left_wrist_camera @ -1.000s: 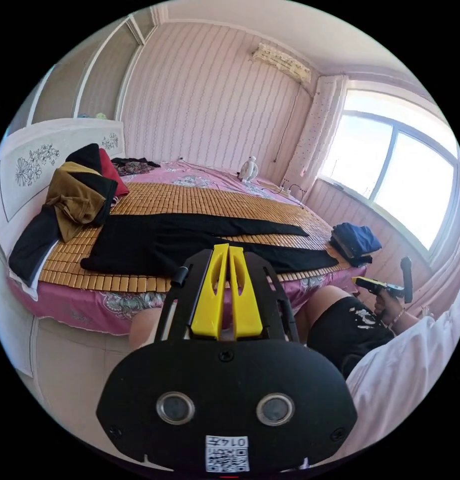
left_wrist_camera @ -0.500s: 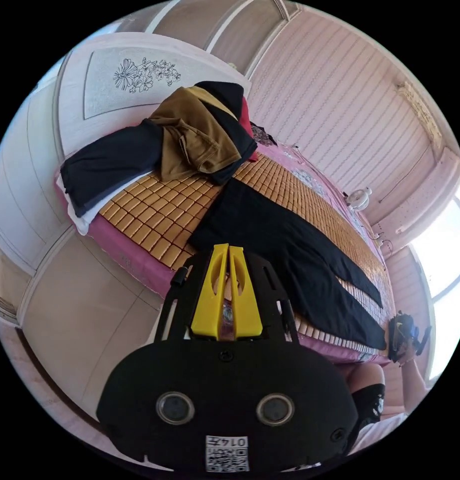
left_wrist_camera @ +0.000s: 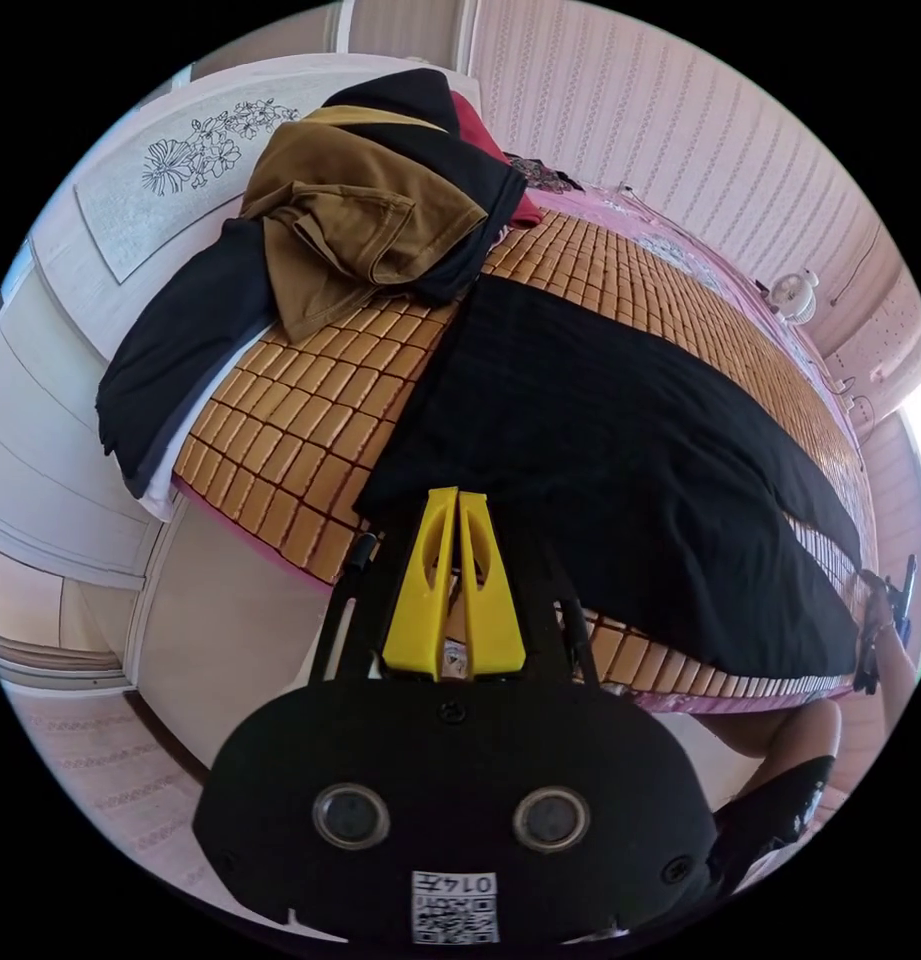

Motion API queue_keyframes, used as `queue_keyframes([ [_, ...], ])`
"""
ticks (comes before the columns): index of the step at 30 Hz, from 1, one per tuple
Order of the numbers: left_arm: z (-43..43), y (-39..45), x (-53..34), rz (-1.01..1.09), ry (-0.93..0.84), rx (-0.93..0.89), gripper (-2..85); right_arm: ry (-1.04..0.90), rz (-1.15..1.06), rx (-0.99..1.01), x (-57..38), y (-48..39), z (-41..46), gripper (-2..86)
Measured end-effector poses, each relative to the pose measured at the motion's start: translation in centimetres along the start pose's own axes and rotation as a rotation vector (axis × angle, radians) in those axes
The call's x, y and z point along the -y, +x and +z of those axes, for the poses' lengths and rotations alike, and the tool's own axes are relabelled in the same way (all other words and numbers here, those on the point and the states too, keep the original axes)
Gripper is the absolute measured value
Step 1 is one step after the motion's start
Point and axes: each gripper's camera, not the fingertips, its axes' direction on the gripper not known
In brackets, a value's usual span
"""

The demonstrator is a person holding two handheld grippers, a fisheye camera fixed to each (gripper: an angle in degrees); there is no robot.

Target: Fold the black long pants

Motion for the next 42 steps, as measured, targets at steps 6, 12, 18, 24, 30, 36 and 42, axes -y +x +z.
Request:
queue_keyframes([
  [6,0.3,-1.1,1.3,0.04,-0.024,0.0,-1.0,0.0,0.066,0.033,1.0,2.4,-0.1,-0.5],
  [12,-0.2,-2.8,1.2,-0.028,0.032,-0.039,-0.8,0.249,0.115,0.146,-2.7,3.5,-5.0,-0.9],
  [18,-2.7,-6.6,-0.2,-0.165,0.157,-0.108,4.0,0.447,0.082,-0.013,-12.9,4.6,-10.7,-0.5],
  [24,-3.3,-11.0,-1.0,-0.326,0.158,-0.155,9.2,0.288,0.228,-0.002,-19.6,7.9,-10.3,5.1],
  [30,-1.7,-12.1,-0.1,-0.414,0.145,-0.293,8.5,0.153,0.338,0.104,-21.4,10.2,-8.9,7.0],
  [36,-1.8,-13.8,0.5,-0.425,0.076,-0.257,0.2,0.153,0.348,0.153,-20.1,11.0,-9.4,7.9],
  [42,-2.5,-15.7,-0.4,-0.421,0.075,-0.242,-0.7,0.151,0.328,0.153,-18.5,10.9,-9.1,10.3],
])
